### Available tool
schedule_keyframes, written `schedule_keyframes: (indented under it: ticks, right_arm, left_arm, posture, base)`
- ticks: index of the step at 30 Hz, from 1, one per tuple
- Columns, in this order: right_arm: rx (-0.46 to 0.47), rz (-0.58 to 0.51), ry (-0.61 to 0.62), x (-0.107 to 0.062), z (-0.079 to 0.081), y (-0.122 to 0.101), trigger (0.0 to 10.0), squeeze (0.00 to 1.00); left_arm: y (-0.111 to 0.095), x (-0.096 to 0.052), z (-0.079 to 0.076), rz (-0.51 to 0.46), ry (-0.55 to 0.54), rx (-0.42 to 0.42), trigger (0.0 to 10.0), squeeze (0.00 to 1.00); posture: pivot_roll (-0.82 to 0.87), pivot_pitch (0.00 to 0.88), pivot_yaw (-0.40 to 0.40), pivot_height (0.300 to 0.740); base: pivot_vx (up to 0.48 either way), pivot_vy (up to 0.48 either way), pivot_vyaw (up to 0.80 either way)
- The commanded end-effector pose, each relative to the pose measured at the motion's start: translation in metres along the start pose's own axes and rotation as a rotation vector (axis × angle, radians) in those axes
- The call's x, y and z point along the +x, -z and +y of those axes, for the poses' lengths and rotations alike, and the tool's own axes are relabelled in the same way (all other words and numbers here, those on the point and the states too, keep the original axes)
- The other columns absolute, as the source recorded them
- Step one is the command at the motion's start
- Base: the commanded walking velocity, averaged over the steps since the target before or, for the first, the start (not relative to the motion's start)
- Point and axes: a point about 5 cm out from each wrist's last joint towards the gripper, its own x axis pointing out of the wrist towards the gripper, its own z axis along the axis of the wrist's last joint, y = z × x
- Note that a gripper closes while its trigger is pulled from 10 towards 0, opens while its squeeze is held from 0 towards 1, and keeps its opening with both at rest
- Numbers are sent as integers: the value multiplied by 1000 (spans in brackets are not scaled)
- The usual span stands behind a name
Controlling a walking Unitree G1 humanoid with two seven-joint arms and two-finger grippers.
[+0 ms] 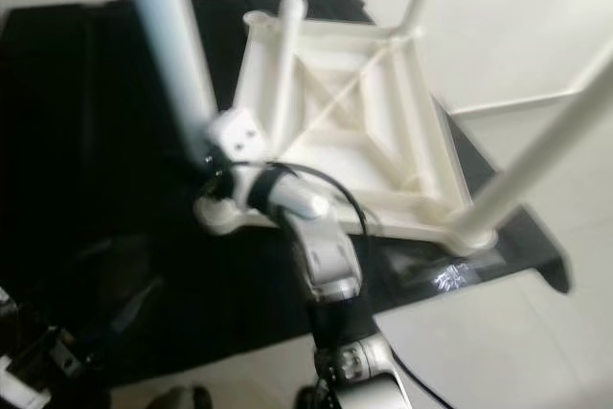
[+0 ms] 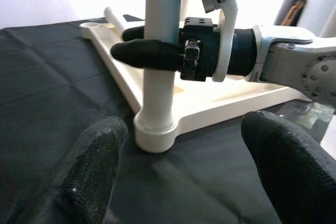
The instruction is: Building children table
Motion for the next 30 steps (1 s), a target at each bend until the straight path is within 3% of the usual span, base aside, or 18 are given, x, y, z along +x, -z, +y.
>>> schedule_keyframes:
  ticks: [1, 2, 3, 4, 5, 11, 12, 13, 14, 15, 16, 19, 25, 30]
  right_arm:
    - [138, 62, -49, 16, 27, 25, 0, 0]
    - [153, 33, -84, 25, 30, 20, 0, 0]
    - [162, -1, -114, 32, 32, 15, 3059, 0]
    - [162, -1, -114, 32, 32, 15, 3059, 0]
    - [167, -21, -133, 36, 34, 12, 10000, 0]
    - [232, -93, -257, 41, 40, -1, 10000, 0]
    - [260, -114, -302, 37, 40, -4, 10000, 1000]
    - [288, -123, -324, 26, 42, -9, 10000, 1000]
    - [288, -123, -324, 26, 42, -9, 10000, 1000]
    - [290, -129, -336, 13, 42, -11, 10000, 1000]
    - [290, -129, -336, 13, 42, -11, 10000, 1000]
    - [258, -105, -349, -16, 43, -7, 10000, 1000]
    - [234, -70, -364, -36, 42, 8, 10000, 1000]
    - [160, 29, -304, -58, 35, 31, 10000, 1000]
  left_arm:
    - [3, 2, 0, 9, 18, -12, 10000, 0]
    - [3, 4, 0, 4, 25, -11, 10000, 0]
    - [3, 5, 0, -2, 28, -9, 10000, 0]
    - [3, 5, 0, -2, 28, -9, 10000, 0]
    - [2, 6, 0, -5, 28, -8, 10000, 0]
    - [2, 4, 2, -1, 18, 9, 10000, 0]
    - [2, 4, 3, 0, 15, 12, 10000, 0]
    - [3, 4, 4, 1, 13, 13, 10000, 0]
    - [3, 4, 4, 1, 13, 13, 10000, 0]
    - [4, 5, 3, 4, 14, 11, 10000, 0]
    - [4, 5, 3, 4, 14, 11, 10000, 0]
    - [9, 8, 5, 10, 12, 9, 10000, 0]
    - [15, 11, 12, 23, -30, 22, 10000, 0]
    - [29, 15, 27, 55, -168, 42, 10000, 0]
  posture:
    - [139, 199, -28, 740]
    - [138, 188, -33, 740]
    - [139, 187, -34, 740]
    - [139, 187, -34, 740]
    - [139, 187, -34, 740]
    - [149, 185, -44, 740]
    - [141, 184, -39, 740]
    - [129, 186, -32, 740]
    - [129, 186, -32, 740]
    - [122, 185, -28, 740]
    - [122, 185, -28, 740]
    - [99, 181, -23, 740]
    - [85, 169, -18, 740]
    - [61, 148, -7, 740]
  base:
    - [0, 0, 0]
    - [0, 0, 0]
    - [0, 0, 0]
    - [0, 0, 0]
    - [0, 0, 0]
    - [0, 0, 0]
    - [0, 0, 0]
    - [0, 0, 0]
    - [0, 0, 0]
    - [0, 0, 0]
    - [0, 0, 0]
    - [0, 0, 0]
    - [0, 0, 0]
    - [0, 0, 0]
